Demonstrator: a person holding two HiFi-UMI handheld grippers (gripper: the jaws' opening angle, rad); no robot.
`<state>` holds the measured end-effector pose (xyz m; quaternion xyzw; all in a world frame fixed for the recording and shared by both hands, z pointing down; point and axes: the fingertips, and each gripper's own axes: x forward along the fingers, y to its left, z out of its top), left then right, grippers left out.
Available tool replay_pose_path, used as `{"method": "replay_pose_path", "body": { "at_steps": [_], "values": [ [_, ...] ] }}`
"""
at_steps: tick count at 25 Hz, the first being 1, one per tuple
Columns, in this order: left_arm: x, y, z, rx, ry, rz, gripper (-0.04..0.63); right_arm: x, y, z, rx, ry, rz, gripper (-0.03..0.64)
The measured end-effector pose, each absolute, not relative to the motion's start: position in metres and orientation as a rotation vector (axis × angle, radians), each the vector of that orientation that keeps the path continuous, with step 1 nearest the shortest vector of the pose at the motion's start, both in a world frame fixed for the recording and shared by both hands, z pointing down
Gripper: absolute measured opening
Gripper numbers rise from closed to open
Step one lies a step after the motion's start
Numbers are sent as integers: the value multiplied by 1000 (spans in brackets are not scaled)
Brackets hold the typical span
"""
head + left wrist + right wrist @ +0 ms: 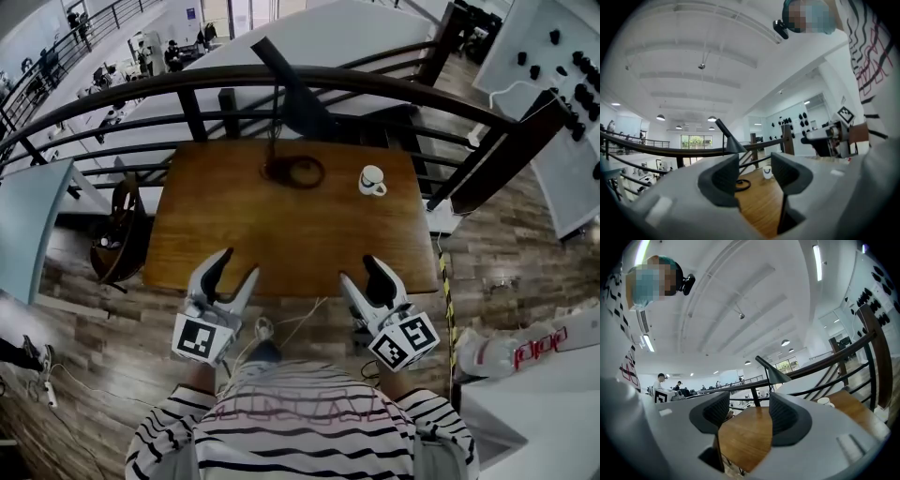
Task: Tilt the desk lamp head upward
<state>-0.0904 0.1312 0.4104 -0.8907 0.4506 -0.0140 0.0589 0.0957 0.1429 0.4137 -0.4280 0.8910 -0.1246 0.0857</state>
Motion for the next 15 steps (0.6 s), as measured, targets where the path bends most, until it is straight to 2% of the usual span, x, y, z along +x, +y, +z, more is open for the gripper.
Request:
{"method": "replay_pose_path", "body": {
  "at_steps": [15],
  "values": [
    [-174, -35, 418, -2738, 1325, -62, 209, 24, -15, 410, -1385, 2584, -412, 253]
  ]
}}
